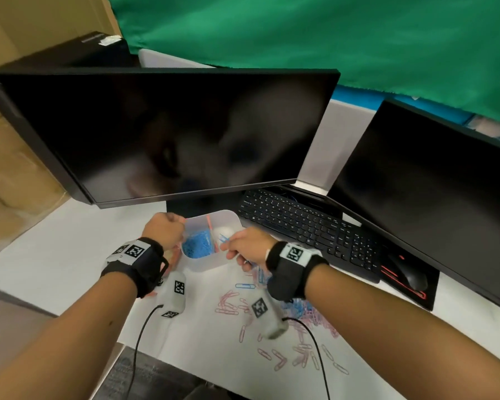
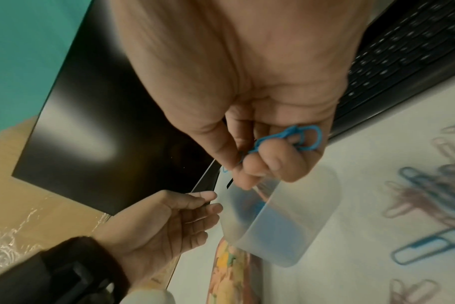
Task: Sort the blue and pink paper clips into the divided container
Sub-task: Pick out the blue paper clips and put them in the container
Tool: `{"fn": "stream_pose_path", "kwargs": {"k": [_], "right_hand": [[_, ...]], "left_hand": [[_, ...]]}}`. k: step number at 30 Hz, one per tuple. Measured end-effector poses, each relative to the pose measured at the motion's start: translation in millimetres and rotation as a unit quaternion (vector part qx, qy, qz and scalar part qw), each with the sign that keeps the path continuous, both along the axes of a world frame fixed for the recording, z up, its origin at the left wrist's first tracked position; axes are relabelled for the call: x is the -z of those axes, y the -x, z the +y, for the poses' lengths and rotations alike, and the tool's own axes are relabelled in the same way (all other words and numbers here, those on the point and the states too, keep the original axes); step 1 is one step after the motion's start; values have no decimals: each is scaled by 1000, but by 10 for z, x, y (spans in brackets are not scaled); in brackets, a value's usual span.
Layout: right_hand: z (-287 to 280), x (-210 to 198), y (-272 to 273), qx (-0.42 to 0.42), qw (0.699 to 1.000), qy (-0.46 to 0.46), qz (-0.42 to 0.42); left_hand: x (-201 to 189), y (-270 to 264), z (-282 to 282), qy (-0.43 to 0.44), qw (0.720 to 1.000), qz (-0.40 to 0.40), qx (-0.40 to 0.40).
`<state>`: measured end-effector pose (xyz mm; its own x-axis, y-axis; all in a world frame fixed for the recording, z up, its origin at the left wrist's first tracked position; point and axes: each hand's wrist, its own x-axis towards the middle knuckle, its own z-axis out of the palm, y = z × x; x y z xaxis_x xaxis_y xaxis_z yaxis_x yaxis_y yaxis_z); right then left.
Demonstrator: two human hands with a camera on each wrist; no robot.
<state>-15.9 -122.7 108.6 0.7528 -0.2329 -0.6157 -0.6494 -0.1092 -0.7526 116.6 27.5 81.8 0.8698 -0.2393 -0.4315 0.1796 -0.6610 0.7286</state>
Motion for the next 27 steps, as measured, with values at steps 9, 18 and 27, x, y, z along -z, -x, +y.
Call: {"fn": "stream_pose_path", "kwargs": {"k": [9, 18, 27], "right_hand": [[254, 145, -815, 18, 999, -11, 48], [48, 109, -790, 17, 1000, -14, 5], [-723, 322, 476, 14, 977, 210, 15]], "left_hand": [[-20, 70, 283, 38, 999, 24, -22], [54, 123, 232, 41, 999, 2, -6], [195, 742, -362, 39, 965, -87, 246]]}}
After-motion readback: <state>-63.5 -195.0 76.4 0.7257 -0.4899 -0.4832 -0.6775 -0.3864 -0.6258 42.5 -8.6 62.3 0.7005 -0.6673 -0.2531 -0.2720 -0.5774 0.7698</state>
